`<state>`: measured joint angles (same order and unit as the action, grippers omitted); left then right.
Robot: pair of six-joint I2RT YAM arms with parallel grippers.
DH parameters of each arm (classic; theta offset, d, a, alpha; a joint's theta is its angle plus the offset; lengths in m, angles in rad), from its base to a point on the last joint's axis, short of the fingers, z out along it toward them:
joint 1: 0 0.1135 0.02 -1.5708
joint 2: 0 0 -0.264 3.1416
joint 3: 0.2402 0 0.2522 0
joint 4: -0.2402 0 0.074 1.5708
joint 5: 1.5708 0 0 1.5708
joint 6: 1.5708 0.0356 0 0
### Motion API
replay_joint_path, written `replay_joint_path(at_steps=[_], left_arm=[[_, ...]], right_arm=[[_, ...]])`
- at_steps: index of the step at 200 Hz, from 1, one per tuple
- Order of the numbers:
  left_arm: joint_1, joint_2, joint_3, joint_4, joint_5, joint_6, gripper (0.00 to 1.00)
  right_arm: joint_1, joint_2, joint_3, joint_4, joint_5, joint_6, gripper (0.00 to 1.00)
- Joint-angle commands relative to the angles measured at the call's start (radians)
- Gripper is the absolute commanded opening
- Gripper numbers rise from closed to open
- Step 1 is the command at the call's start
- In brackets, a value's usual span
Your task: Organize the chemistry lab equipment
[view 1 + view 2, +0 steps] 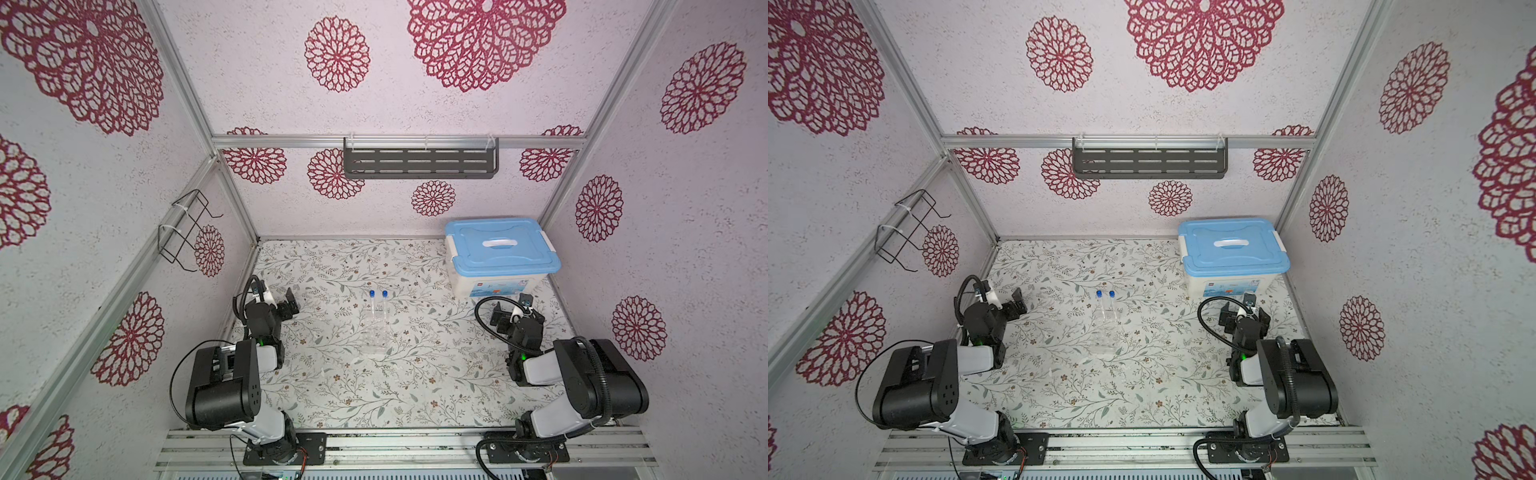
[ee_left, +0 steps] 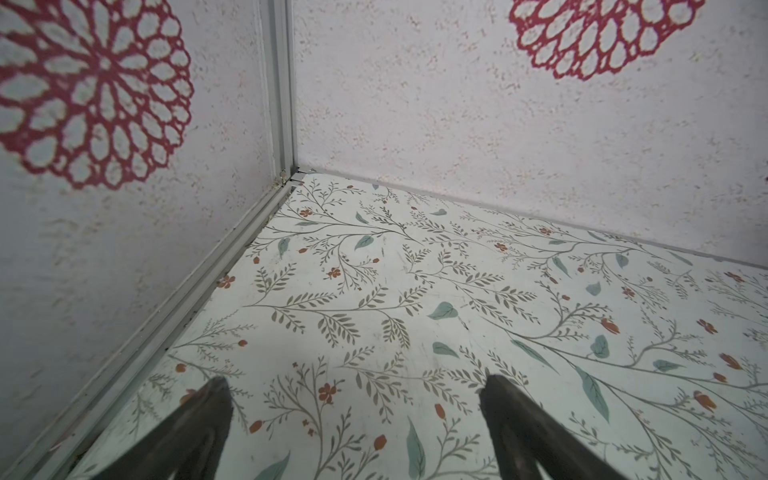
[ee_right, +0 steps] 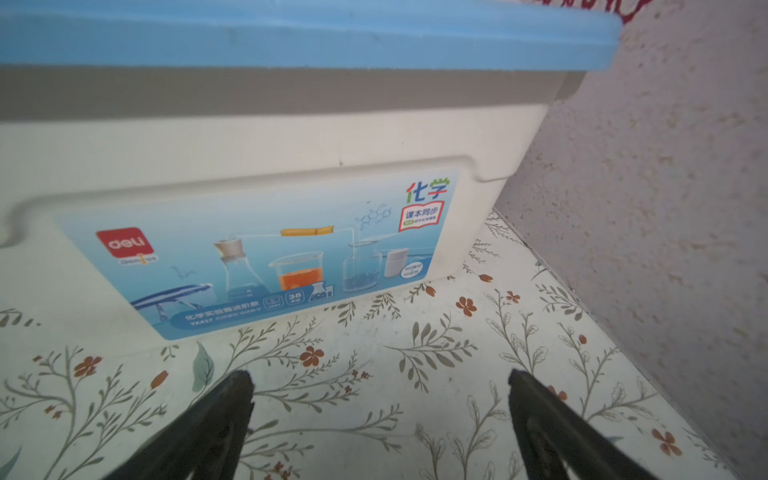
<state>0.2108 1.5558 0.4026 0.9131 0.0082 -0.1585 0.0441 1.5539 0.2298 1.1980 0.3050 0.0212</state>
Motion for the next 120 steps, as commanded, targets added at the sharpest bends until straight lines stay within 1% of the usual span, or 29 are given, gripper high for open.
replay_joint_path(at_steps=[1,15,37,120], left_arm=[[-0.008,-0.005,0.010,-0.021,0.045,0.005,0.97],[-0.016,-0.005,0.012,-0.026,0.027,0.010,0.97],[-0.066,-0.002,0.034,-0.067,-0.097,0.036,0.97],[-0.066,0.000,0.033,-0.062,-0.097,0.036,0.97]], right_arm=[[0.004,-0.017,0.017,0.019,0.033,0.018,0.99],[0.008,-0.017,0.017,0.018,0.037,0.017,0.99],[0.008,-0.016,0.016,0.022,0.036,0.018,0.99],[0.008,-0.016,0.020,0.019,0.036,0.018,0.99]])
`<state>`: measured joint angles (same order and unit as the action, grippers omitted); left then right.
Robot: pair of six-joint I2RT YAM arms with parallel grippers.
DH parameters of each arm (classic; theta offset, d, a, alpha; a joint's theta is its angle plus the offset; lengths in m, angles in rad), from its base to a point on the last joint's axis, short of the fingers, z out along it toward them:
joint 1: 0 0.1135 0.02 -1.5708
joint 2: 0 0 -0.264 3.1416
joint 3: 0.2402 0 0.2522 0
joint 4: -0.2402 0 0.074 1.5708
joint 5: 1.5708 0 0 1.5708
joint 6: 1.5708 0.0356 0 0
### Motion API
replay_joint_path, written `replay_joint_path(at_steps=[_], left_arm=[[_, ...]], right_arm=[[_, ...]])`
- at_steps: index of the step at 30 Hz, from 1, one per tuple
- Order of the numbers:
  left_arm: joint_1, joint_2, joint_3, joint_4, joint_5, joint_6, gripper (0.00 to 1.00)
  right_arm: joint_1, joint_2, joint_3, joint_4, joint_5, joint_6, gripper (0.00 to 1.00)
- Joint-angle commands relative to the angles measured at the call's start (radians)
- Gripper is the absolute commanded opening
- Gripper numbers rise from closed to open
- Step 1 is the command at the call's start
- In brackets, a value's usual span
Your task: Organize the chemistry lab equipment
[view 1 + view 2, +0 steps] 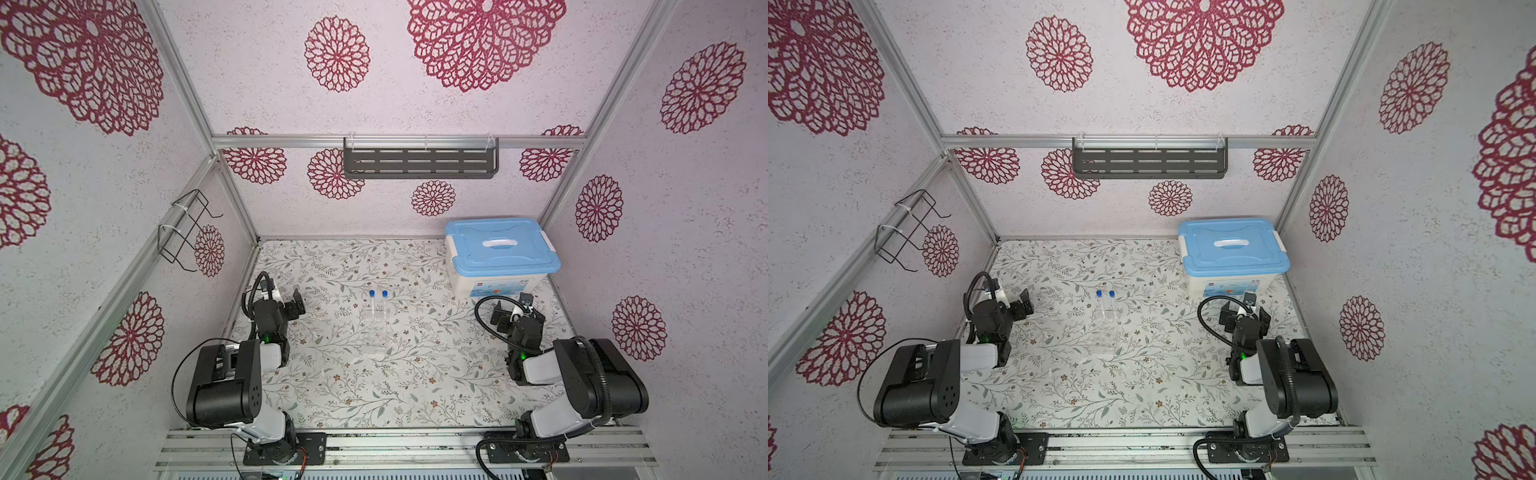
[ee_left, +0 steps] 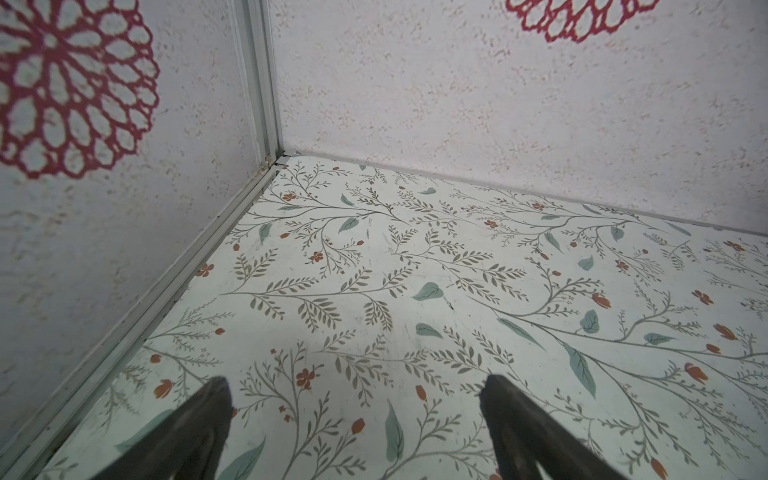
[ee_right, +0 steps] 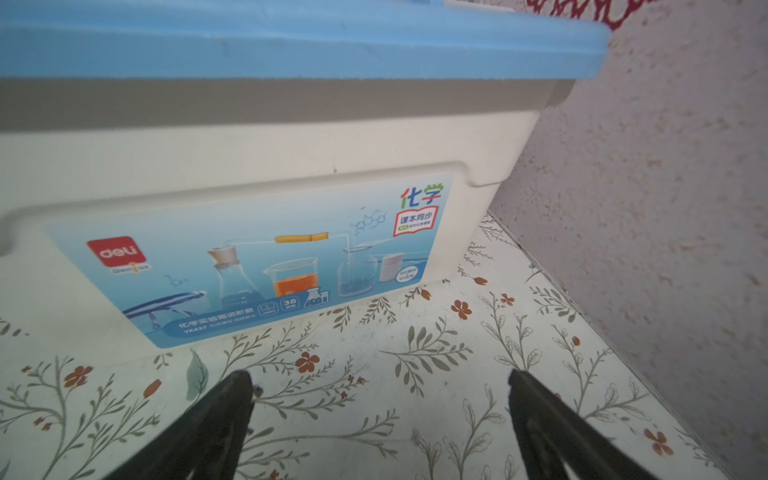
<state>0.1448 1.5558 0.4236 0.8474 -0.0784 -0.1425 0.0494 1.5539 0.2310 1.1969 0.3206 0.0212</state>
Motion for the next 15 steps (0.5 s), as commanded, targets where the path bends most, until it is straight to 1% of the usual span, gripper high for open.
replay_joint_path(at_steps=[1,11,15], left_arm=[[0.000,0.000,0.012,0.004,-0.010,0.020,0.97],[-0.001,-0.002,0.011,0.004,-0.010,0.020,0.97],[-0.001,-0.003,0.009,0.006,-0.011,0.020,0.97]], right_arm=[[0.003,-0.016,0.018,0.020,0.020,0.018,0.99],[0.001,-0.010,0.029,0.000,-0.006,0.013,0.99],[0.003,-0.017,0.015,0.024,-0.005,0.007,0.99]])
